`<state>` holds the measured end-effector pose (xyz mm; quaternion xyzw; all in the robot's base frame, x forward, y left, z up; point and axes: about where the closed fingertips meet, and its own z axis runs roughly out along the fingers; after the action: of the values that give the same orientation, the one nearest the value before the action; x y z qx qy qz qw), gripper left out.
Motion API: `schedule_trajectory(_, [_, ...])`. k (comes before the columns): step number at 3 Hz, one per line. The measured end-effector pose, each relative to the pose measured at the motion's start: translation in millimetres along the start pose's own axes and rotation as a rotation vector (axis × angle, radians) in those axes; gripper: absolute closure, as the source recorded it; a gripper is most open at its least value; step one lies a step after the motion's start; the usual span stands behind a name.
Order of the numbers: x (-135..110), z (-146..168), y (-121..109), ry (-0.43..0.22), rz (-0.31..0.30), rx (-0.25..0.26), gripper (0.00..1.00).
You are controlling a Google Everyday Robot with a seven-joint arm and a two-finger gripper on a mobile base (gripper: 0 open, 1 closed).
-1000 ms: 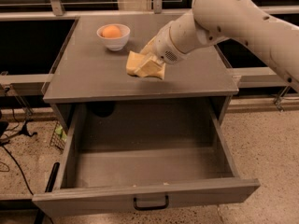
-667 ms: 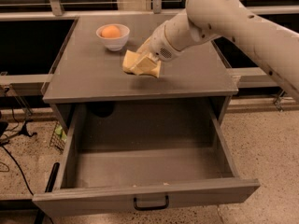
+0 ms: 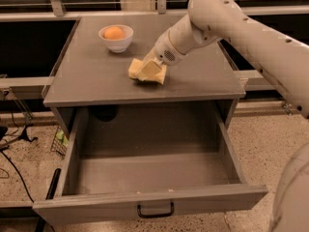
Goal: Pick sponge from top drawer and place on counter
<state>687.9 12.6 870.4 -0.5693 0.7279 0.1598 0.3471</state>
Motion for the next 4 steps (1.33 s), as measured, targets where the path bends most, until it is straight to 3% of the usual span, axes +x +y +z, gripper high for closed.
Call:
schedule_trajectory(3, [20.3, 17.3, 7.8, -0.009, 0.083, -0.044, 1.0])
schedule_trajectory(4, [20.4, 17.4, 7.9, -0.009, 0.083, -0.044, 0.81])
